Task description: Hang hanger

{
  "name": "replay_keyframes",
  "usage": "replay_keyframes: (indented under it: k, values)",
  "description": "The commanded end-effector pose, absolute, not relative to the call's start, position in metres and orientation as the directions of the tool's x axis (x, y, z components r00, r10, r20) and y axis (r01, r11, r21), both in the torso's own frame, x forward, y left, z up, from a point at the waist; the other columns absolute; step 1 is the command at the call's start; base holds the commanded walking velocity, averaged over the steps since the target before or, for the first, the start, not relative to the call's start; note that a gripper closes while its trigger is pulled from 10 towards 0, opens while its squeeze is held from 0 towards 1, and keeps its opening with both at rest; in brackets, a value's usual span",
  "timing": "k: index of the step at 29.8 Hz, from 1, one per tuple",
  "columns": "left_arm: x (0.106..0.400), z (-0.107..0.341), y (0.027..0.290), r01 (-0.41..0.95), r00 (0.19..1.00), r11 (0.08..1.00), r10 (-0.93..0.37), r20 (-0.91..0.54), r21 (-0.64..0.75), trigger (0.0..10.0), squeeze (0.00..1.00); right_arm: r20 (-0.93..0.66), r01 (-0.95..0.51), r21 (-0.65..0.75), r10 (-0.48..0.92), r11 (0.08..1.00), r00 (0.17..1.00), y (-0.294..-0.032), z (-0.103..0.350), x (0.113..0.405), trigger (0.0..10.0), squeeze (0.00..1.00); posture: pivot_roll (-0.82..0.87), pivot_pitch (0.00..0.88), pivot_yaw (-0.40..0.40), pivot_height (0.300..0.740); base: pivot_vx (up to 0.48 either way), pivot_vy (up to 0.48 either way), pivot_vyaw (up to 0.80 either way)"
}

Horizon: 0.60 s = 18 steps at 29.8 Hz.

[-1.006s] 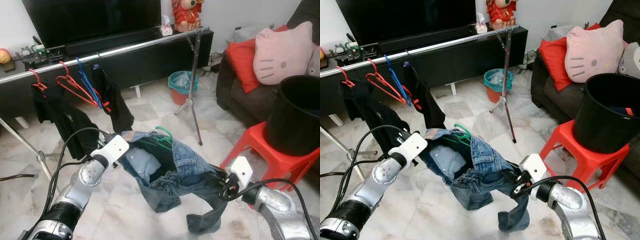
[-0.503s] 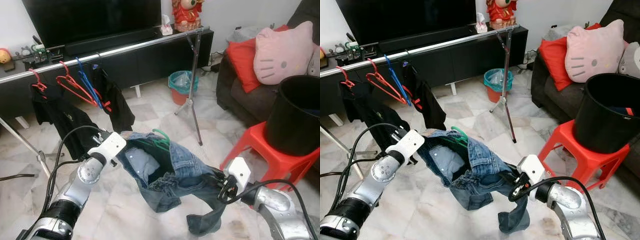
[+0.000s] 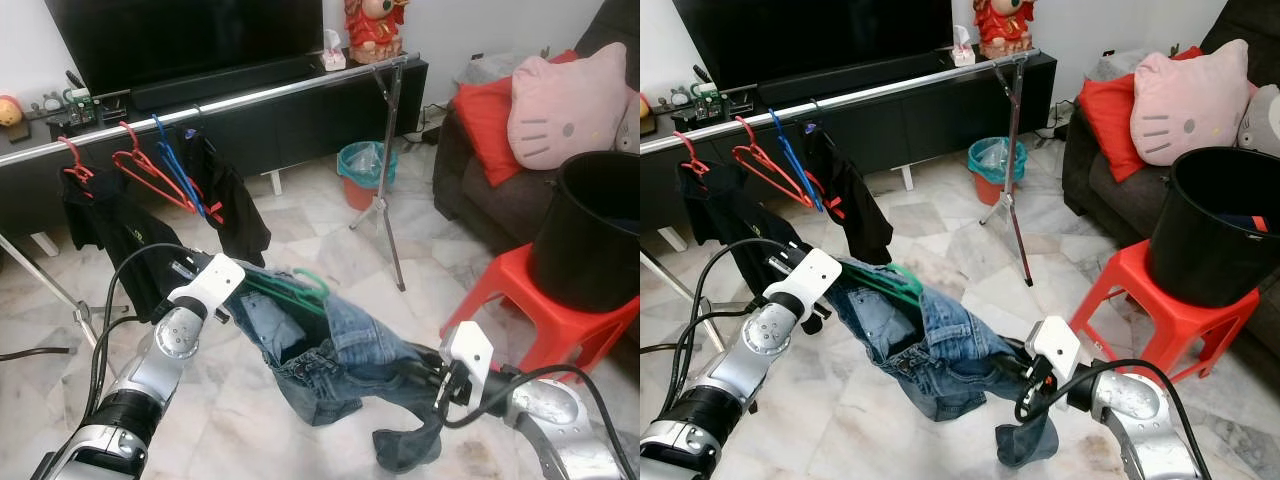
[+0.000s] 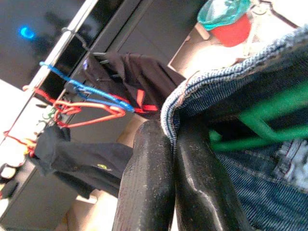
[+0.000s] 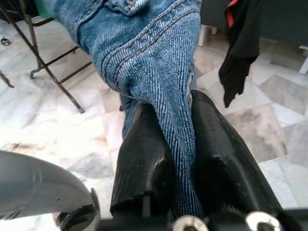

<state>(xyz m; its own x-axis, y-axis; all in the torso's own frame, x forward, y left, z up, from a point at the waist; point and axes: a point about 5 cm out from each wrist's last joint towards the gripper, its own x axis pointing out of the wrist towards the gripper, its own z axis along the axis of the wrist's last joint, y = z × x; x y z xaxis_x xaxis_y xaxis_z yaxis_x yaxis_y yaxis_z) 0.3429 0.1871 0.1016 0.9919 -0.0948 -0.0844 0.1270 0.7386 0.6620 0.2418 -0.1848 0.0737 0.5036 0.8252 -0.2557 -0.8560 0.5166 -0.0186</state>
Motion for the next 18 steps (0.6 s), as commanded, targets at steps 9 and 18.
replay_keyframes:
  k: [9,18]
  values:
    - [0.348,0.110,0.210,0.034,0.997,0.788,0.014,-0.073,0.615,0.0,0.00,-0.275,-0.913,0.048,0.884,0.405,0.377,-0.183,0.077,0.227,10.0,0.00,0.05,0.000,0.070,0.740,0.000,0.000,0.00]
    - [0.344,0.096,0.220,0.056,0.985,0.837,0.042,-0.165,0.544,0.0,0.00,-0.248,-0.943,0.103,0.926,0.318,0.285,-0.182,0.084,0.213,10.0,0.00,0.05,0.000,0.074,0.740,0.000,0.000,0.00]
